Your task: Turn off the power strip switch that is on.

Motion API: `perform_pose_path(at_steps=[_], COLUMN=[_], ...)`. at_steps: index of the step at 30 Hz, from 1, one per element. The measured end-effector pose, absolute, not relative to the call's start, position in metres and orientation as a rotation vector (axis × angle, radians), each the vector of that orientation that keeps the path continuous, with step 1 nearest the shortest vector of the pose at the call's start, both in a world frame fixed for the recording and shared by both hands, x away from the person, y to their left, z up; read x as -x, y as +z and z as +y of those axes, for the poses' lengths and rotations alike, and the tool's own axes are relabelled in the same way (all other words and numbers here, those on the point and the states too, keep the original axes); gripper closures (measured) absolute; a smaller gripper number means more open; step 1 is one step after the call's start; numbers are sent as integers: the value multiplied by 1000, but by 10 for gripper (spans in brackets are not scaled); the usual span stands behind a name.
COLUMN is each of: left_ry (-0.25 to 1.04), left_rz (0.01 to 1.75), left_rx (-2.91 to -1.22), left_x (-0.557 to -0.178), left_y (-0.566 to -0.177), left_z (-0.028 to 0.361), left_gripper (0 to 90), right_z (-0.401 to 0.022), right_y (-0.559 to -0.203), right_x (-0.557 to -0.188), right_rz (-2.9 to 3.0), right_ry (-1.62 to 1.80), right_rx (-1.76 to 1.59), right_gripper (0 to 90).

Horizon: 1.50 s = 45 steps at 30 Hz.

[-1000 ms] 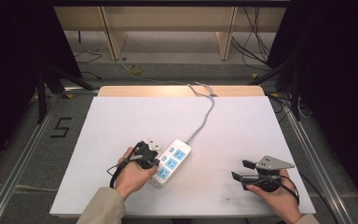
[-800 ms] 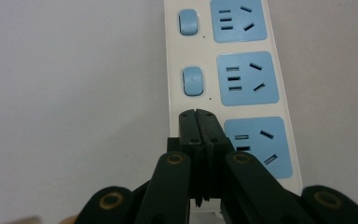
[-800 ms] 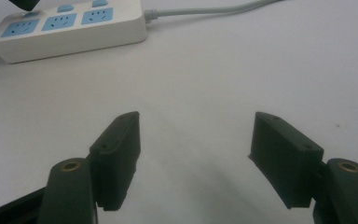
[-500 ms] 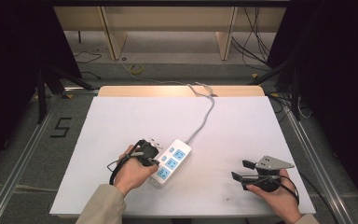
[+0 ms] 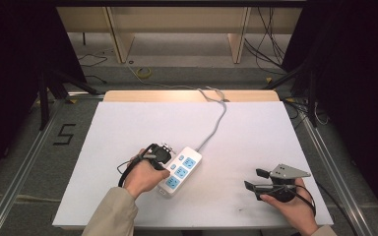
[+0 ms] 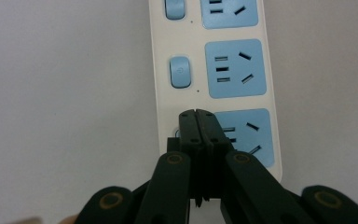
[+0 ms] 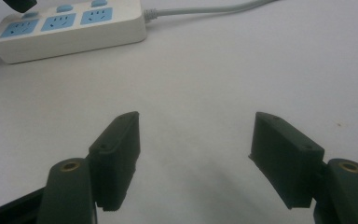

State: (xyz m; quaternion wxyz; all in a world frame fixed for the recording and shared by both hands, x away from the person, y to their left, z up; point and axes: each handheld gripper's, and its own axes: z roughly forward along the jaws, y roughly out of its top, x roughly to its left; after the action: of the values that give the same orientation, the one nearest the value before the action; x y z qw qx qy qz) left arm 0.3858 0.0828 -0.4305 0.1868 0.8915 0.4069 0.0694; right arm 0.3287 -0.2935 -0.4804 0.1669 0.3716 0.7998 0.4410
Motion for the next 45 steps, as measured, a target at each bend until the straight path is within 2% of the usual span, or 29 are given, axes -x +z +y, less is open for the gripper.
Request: perform_pose_path(at_steps=[17,45], left_ry=[176,173], left_rz=[1164,1180], left_rx=[-2571,-2574], left_x=[-392,-395], left_y=[-433,-433], left_z=[81,78], left_gripper=[897,898], right_z=[-293,-292], right_y=[-480,-481], right_x=[-329,-328], right_rz=[2278,2287], right_ry=[1256,1254], right_rx=[-1053,-1045], right_gripper=[333,329])
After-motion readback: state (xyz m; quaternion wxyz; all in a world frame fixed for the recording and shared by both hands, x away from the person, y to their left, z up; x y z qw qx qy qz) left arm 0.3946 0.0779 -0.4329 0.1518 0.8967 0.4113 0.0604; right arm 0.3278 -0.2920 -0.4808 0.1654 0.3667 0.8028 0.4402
